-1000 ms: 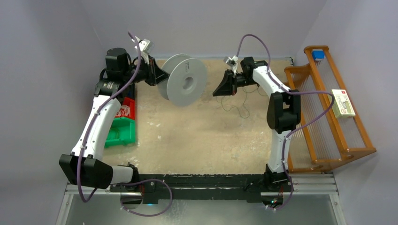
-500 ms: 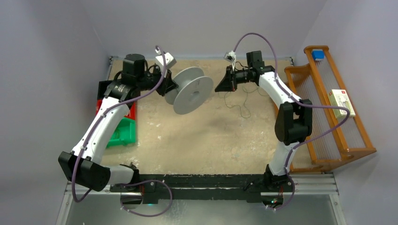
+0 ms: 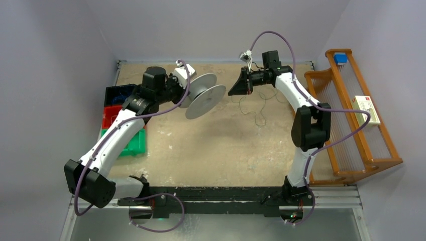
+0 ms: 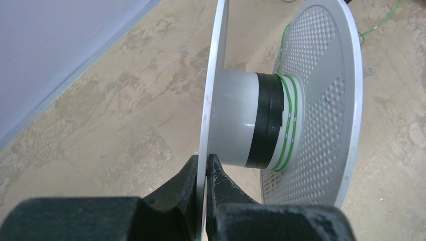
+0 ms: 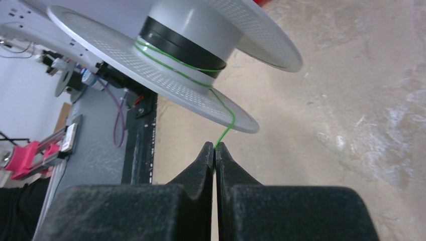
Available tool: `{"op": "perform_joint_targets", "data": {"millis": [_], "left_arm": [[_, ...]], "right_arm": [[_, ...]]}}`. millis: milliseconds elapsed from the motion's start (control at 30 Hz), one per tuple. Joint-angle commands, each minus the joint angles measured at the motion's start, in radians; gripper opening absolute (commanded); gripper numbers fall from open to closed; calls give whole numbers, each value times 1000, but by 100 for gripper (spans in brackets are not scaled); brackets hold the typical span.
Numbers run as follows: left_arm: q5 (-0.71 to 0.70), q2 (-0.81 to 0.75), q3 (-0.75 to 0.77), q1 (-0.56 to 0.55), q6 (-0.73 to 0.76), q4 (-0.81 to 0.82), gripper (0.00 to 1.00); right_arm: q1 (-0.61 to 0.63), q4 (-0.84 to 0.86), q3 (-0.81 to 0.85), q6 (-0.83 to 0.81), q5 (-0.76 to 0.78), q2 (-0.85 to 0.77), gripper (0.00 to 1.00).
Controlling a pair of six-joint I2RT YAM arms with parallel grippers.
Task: Wrap the cables
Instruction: Wrap the cable around the cable reel.
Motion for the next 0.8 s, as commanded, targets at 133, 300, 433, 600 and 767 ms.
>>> {"op": "perform_joint_targets", "data": {"millis": [133,300,433,600,767], "left_arm": [[-236,-33,-50,-55,44,195,0],[-328,-35,-84,-105,90,228,0],[-368,-37,-102,-117,97,255,0],[-448,-31,-115,-130,61,304,0],[-492,-31,-129,-145,29,343,0]], "right_arm": [[60,-26,-34,-37,-233,-30,3],[65,-96,-11,-114,-328,-17,6],[65,-155,7,-182,-362,-16,6],[68,-147,-10,-219,-363,-27,7],[72,-180,-6,-265,-389,-8,10]]}}
